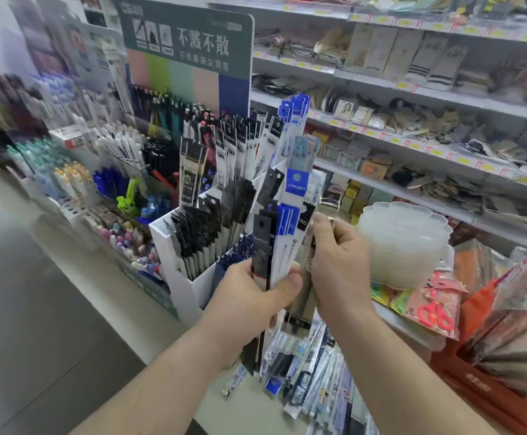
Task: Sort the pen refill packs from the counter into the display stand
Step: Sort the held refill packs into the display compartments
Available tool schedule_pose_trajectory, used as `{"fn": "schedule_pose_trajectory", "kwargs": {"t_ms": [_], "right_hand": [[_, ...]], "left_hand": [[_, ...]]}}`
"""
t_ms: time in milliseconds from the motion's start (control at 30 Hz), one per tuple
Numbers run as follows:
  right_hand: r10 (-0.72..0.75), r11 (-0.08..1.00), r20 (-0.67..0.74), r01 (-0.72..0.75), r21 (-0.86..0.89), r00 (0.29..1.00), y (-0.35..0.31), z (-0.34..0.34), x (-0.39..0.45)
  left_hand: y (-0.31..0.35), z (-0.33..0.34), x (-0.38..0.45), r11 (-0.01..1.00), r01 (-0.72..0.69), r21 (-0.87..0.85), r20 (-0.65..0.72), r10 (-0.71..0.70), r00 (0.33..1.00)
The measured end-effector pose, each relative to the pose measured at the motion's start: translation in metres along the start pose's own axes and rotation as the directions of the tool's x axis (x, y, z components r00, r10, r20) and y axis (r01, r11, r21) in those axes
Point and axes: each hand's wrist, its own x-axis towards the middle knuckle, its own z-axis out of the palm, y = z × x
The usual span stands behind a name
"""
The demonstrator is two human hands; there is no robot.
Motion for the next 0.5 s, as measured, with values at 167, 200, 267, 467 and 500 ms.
{"fn": "schedule_pose_trajectory", "kwargs": {"t_ms": [167,200,267,467,500], "right_hand": [[0.056,0.997,0.299,-0.068,0.03,0.953,-0.02,0.015,0.007],[0.06,0.998,0.375,-0.065,0.001,0.925,-0.027,0.017,0.01],[0.046,0.999,0.422,-0.036,-0.032,0.906,-0.044,0.023,0.017],[-0.186,0.983,0.224,0.183,0.033,0.957,-0.09,0.055,0.039],[-0.231,0.973,0.209,0.229,0.032,0.95,-0.094,0.063,0.041]], "left_hand": [[0.013,-0.026,-0.015,0.998,-0.057,0.008,-0.126,0.057,0.99],[0.015,-0.033,-0.017,0.998,-0.07,0.006,-0.178,0.07,0.982],[0.016,-0.047,-0.019,0.995,-0.099,0.001,-0.308,0.094,0.947],[0.017,-0.083,-0.022,0.975,-0.175,-0.135,-0.58,0.065,0.812],[0.016,-0.086,-0.023,0.974,-0.179,-0.141,-0.589,0.063,0.805]]}}
